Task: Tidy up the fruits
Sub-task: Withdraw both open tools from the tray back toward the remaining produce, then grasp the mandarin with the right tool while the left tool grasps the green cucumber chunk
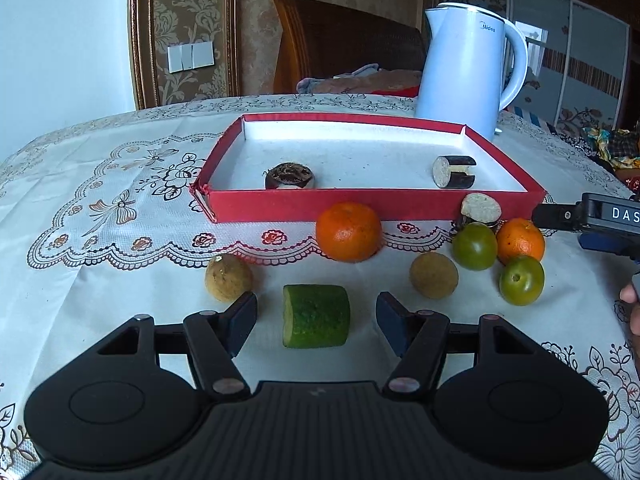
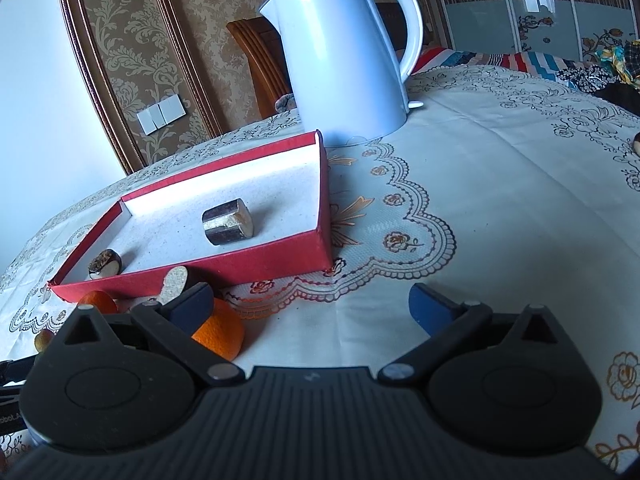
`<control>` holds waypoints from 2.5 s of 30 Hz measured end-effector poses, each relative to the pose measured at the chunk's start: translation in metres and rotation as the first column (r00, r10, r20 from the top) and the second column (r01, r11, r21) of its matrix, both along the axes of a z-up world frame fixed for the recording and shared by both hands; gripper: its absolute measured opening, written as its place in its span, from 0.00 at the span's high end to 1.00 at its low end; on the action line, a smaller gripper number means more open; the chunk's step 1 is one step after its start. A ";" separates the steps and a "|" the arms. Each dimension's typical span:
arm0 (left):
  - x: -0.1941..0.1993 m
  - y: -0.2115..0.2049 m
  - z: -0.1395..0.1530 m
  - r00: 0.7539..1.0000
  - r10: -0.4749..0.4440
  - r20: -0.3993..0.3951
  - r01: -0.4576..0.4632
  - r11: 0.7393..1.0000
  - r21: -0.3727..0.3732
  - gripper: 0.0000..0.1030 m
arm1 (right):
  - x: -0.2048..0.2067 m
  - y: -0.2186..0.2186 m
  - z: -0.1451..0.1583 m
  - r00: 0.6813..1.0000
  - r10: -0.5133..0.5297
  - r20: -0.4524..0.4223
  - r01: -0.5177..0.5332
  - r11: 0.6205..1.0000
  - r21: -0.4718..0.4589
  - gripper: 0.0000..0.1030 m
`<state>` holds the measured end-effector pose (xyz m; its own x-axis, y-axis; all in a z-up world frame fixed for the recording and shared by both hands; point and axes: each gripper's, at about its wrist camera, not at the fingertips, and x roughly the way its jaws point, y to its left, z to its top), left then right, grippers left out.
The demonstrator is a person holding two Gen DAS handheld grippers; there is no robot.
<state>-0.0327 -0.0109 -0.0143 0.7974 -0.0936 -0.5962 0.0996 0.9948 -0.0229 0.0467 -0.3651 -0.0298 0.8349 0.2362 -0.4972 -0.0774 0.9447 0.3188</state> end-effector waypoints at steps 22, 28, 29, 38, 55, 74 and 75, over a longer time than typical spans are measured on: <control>-0.002 0.003 0.001 1.000 -0.020 0.001 0.020 1.000 -0.022 0.37 | 0.001 -0.003 -0.001 1.000 -0.012 0.001 0.012 1.000 0.015 0.00; 0.000 0.002 0.001 1.000 -0.005 -0.002 0.005 1.000 -0.002 0.36 | -0.002 -0.002 0.001 1.000 -0.005 0.019 0.005 1.000 0.013 0.00; 0.000 0.002 0.001 1.000 -0.002 -0.002 0.002 1.000 0.000 0.36 | -0.004 -0.002 0.002 1.000 0.008 0.028 -0.009 1.000 0.009 0.00; 0.003 0.000 0.000 1.000 0.014 -0.001 -0.014 1.000 0.011 0.36 | -0.023 0.012 0.014 0.993 0.077 0.093 -0.064 0.988 -0.142 0.00; 0.003 -0.001 0.000 1.000 0.003 -0.002 -0.003 1.000 0.004 0.33 | -0.020 0.013 0.014 0.995 0.068 0.076 -0.050 0.975 -0.217 0.00; 0.003 -0.001 -0.001 1.000 -0.004 -0.008 0.004 1.000 0.007 0.25 | -0.013 0.059 0.017 0.985 0.163 0.050 -0.133 0.918 -0.375 0.00; 0.003 -0.001 0.000 1.000 -0.003 -0.008 0.004 1.000 0.006 0.25 | -0.015 0.057 0.017 0.986 0.161 0.054 -0.130 0.919 -0.372 0.00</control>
<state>-0.0297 -0.0116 -0.0147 0.7923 -0.0925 -0.6030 0.1029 0.9945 -0.0173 0.0314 -0.3083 -0.0128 0.8464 0.1723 -0.5039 -0.2334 0.9705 -0.0602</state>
